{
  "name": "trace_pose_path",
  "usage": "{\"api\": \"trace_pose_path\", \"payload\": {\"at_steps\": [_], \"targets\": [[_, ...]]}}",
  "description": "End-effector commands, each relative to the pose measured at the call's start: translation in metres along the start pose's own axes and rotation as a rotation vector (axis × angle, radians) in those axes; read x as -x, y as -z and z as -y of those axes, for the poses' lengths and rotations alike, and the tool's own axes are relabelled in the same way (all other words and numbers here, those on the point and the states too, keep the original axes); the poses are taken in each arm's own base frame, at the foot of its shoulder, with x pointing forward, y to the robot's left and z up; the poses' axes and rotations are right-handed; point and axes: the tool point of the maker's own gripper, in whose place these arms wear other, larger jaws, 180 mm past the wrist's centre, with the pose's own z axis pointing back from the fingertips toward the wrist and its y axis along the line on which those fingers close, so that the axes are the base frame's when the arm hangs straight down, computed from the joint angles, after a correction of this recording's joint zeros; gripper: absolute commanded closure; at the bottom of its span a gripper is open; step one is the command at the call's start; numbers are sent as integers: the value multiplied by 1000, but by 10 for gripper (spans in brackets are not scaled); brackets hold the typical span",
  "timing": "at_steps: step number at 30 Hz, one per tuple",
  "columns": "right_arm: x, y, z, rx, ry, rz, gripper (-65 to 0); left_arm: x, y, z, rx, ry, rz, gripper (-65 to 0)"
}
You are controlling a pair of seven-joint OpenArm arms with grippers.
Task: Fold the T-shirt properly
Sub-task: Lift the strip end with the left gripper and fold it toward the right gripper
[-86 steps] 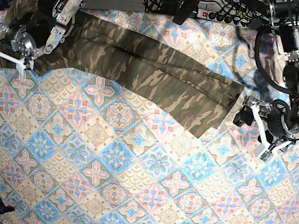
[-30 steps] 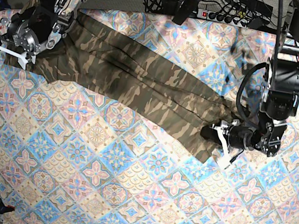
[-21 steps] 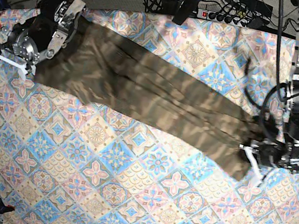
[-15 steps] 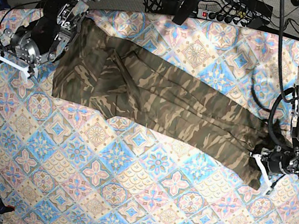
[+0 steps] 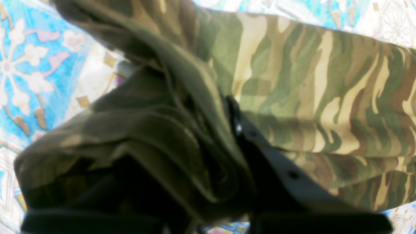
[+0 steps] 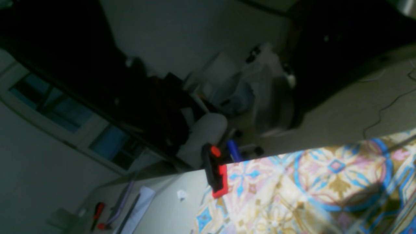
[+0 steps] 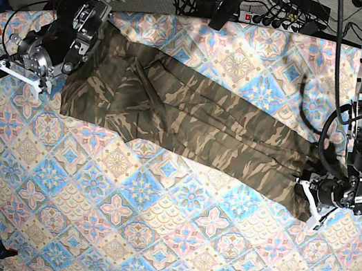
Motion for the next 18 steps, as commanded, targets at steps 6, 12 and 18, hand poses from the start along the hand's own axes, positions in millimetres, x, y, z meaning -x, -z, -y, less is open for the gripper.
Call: {"api": "trace_pose_path", "payload": {"at_steps": [6, 12, 18], "targets": [[2, -3, 11, 32, 21, -10, -483, -34, -15, -7, -13, 9, 67, -78], [-5, -2, 0, -15, 27, 22, -483, -63, -36, 0, -76, 196, 64, -77], [-12, 4, -18, -70, -12, 28, -483, -83, -92, 47, -250, 524, 123, -81]]}}
